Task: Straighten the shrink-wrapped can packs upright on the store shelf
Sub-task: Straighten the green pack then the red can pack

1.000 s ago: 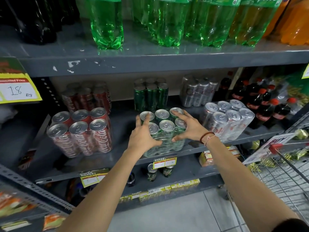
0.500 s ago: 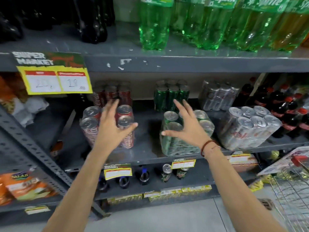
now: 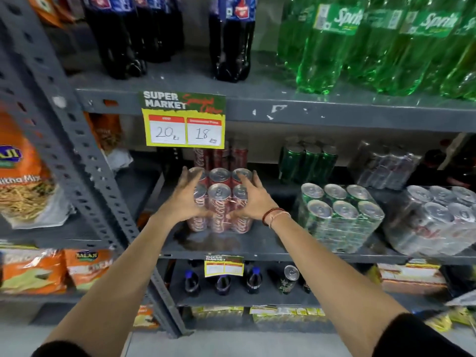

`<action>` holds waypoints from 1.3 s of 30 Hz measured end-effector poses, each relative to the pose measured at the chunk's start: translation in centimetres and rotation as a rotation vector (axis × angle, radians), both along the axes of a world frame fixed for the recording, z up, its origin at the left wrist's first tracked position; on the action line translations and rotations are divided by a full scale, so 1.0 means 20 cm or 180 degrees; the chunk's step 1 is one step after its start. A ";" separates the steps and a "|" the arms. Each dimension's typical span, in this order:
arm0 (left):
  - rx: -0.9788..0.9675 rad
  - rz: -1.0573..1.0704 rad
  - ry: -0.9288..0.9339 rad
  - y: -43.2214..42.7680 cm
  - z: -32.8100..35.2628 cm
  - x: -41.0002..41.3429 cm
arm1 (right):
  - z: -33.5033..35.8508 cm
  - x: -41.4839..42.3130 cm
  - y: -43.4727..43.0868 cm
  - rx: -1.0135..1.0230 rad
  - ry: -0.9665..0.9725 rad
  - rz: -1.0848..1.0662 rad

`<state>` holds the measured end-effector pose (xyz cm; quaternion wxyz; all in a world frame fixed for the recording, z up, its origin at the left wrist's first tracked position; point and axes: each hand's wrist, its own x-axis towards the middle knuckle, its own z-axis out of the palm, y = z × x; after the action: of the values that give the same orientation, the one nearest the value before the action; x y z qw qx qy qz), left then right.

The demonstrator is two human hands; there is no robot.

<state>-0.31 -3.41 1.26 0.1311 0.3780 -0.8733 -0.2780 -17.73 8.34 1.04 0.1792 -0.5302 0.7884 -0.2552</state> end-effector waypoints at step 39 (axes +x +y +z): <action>0.0074 0.0448 -0.0085 0.22 -0.01 0.14 | -0.01 0.14 0.19 0.0063 -0.0001 -0.0123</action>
<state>2.41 1.07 0.97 0.1343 0.4436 -0.8429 -0.2732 -14.96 12.10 0.88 0.1796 -0.5131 0.8010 -0.2509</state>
